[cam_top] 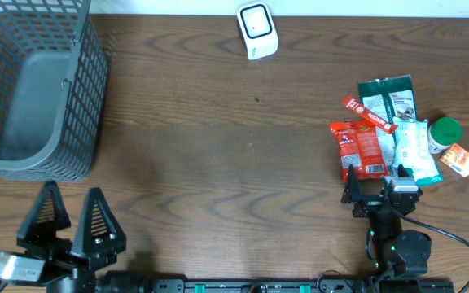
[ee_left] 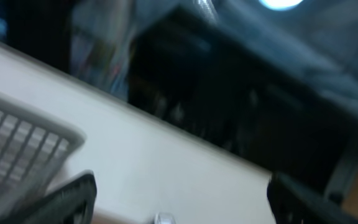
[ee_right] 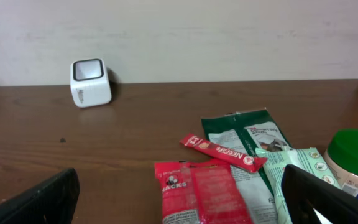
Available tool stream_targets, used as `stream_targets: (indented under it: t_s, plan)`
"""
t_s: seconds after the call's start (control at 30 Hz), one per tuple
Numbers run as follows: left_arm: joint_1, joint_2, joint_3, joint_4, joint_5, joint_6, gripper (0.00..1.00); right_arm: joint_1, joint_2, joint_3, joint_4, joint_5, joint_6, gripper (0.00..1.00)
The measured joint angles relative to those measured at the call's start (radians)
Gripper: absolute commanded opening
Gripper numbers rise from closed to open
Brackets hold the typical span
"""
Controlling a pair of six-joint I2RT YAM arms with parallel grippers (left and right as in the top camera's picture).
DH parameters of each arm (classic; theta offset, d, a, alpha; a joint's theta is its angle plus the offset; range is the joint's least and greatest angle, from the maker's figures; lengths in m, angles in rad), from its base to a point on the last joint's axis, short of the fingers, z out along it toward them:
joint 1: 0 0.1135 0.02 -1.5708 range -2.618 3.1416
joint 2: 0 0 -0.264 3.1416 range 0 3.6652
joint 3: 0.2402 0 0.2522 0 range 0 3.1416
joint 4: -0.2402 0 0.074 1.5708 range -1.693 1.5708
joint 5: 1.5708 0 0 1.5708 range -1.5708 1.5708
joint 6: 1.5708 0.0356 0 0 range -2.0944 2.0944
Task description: Scan the item barcode
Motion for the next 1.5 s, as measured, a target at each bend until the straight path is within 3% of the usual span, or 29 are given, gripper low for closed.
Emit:
stream_targets:
  t_s: [0.3, 0.43, 0.87, 1.2, 1.5]
  plan:
    - [0.0, 0.0, -0.298, 0.66, -0.01, 0.099, 0.88, 0.0, 0.0, 0.0, -0.001, 0.0, 0.0, 0.99]
    - [0.0, 0.0, -0.397, 0.773, 0.008, 0.156, 0.88, 0.0, 0.0, 0.0, -0.001, 0.0, 0.0, 0.99]
    - [0.0, 0.0, -0.634, 0.734, 0.017, 0.204, 0.88, 0.0, 0.0, 0.0, -0.001, 0.0, 0.0, 0.99]
    - [0.0, 0.0, -0.654, 0.318, 0.017, 0.268, 0.88, 0.0, 0.0, 0.0, 0.0, 0.0, 0.0, 0.99]
    - [0.0, 0.0, -0.654, 0.213, 0.072, 0.48, 0.88, 0.0, 0.0, 0.0, -0.001, 0.0, 0.0, 0.99]
